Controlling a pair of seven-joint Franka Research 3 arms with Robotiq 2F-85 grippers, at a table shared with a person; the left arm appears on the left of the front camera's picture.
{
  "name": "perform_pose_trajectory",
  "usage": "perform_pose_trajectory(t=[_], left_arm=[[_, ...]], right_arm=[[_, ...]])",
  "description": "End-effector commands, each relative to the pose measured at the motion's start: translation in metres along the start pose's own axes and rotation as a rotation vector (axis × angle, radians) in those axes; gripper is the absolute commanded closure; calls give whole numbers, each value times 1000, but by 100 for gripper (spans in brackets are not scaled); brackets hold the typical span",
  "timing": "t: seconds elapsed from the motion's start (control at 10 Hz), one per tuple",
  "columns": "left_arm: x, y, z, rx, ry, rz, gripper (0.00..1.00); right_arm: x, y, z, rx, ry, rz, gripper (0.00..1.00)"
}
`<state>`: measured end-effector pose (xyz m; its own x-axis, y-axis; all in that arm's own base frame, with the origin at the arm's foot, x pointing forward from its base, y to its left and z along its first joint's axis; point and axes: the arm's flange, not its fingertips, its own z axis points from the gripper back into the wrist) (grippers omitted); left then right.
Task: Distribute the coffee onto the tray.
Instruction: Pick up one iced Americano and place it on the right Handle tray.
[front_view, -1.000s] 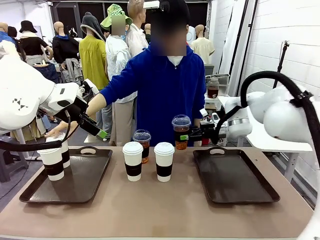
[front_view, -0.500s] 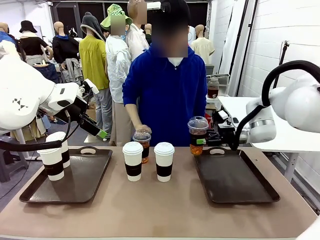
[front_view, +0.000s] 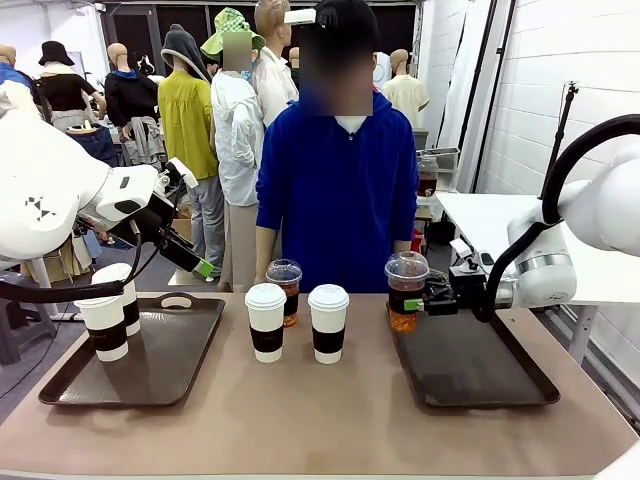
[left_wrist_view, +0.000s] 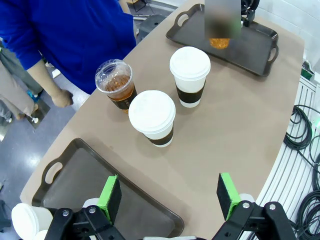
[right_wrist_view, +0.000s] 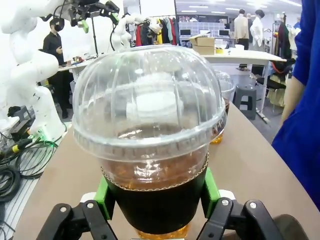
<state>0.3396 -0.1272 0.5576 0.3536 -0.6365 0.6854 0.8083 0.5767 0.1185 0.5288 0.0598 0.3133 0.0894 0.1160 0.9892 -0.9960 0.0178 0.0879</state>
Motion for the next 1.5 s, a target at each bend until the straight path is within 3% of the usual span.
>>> perform_pose_trajectory(t=[0.0, 0.5, 1.4], left_arm=[[-1, 1, 0, -1, -2, 3, 0], [-1, 1, 0, -1, -2, 3, 0], [-1, 1, 0, -1, -2, 3, 0]], right_arm=[[1, -3, 4, -9, -2, -1, 20], [-10, -1, 12, -23, 5, -19, 20], [-58, 57, 59, -57, -44, 7, 20]])
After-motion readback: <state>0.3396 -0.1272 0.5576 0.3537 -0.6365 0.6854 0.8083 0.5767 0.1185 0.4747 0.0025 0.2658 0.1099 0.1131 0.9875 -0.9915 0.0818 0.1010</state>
